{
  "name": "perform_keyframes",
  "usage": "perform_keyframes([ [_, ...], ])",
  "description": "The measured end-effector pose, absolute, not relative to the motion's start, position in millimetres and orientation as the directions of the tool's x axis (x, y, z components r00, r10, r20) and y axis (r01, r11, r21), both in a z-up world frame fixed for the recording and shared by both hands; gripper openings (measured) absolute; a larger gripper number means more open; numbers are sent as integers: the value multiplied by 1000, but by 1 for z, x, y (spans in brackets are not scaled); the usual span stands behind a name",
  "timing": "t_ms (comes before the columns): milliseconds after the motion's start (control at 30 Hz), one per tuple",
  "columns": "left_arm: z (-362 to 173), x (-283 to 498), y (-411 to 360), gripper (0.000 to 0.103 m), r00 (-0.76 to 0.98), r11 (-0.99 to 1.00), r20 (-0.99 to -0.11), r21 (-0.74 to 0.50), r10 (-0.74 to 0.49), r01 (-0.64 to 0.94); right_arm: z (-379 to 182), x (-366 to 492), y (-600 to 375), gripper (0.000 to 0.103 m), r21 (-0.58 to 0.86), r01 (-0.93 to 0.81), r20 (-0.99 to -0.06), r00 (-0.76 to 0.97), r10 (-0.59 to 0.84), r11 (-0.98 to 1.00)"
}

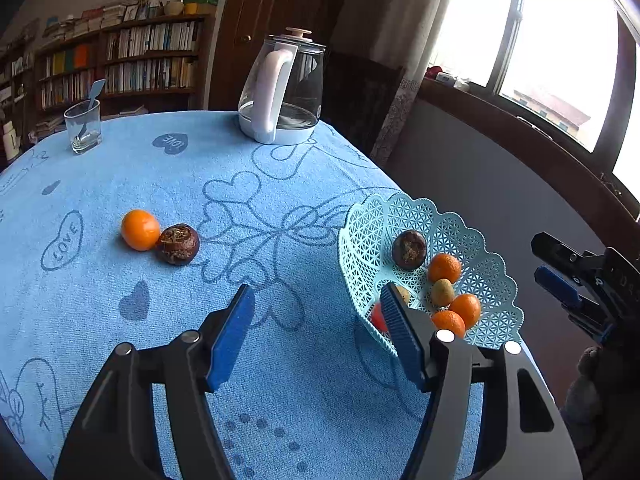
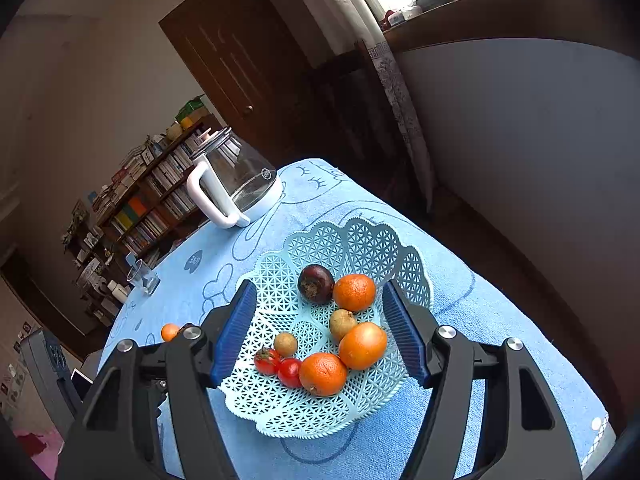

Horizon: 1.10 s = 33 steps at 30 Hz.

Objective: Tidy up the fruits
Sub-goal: 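Withdraw the open left gripper from the basket toward the orange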

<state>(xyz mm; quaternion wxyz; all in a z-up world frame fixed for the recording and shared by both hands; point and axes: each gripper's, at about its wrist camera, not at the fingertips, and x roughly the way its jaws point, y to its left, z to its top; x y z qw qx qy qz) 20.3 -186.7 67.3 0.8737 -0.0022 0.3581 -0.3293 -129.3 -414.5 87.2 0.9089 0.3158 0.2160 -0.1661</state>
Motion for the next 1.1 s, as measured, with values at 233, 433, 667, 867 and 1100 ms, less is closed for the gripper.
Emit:
perform_keyframes([
  [233,74,35,-158,65,563,815,-611,-271,-556,512,87,-129,-412,77,503,433,-492,855,-164,748],
  [433,75,49,-132,65,594,846,-610,-290,-524,448,88,-125,-404,77,492,406,-487,861,-142,770],
  [667,72,64,-110,65,620,874,-619,-291,-482,389,89,-120,-391,77,465,381,-486,864,-129,799],
  [867,64,80,-98,65,631,896,-636,-286,-443,341,90,-115,-374,77,424,341,-486,868,-107,839],
  [1100,53,102,-92,65,633,916,-662,-272,-401,296,86,-105,-349,77,368,289,-497,865,-75,884],
])
